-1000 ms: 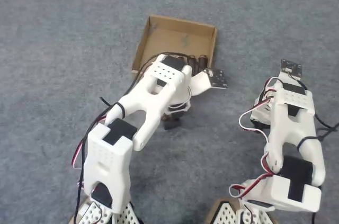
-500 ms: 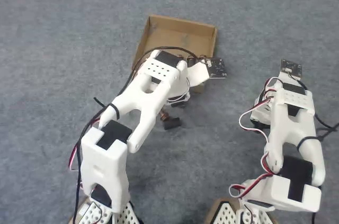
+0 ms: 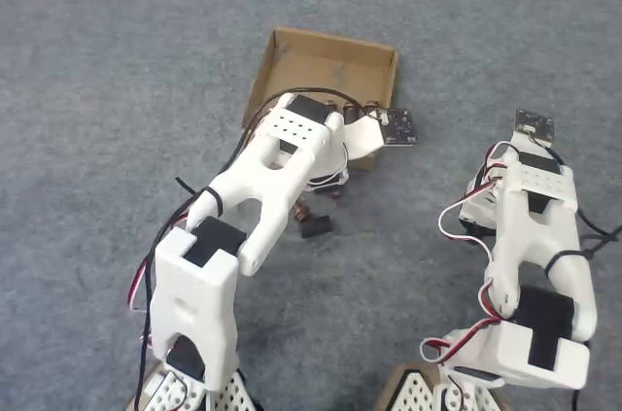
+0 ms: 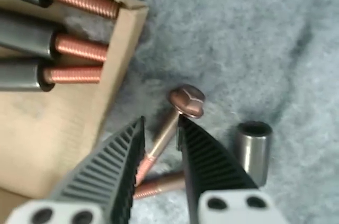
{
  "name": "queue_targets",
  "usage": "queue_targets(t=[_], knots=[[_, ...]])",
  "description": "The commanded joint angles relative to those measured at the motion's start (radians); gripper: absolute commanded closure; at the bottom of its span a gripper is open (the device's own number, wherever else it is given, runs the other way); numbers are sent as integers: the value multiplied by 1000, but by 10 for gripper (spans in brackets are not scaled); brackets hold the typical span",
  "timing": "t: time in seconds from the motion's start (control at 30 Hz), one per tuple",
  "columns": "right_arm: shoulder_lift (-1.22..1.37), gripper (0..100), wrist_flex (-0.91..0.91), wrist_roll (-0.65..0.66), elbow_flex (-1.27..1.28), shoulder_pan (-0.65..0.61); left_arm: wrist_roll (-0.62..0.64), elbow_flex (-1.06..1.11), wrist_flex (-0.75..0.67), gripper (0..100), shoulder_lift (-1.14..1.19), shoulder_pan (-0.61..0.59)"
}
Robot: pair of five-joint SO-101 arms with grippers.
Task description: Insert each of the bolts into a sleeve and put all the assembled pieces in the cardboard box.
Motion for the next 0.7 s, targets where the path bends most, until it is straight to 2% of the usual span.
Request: queue_targets(t=[0.0, 0.37, 0.57, 0.67], knots=[[-12, 991, -10, 17, -3, -13, -17, 4, 25, 896, 9, 14], [-12, 991, -10, 17, -3, -13, -17, -5, 60, 893, -52, 15], [-12, 991, -10, 17, -3, -13, -12, 90, -97, 895, -52, 18], [-12, 991, -10, 17, -3, -13, -11, 99, -104, 896, -52, 26]])
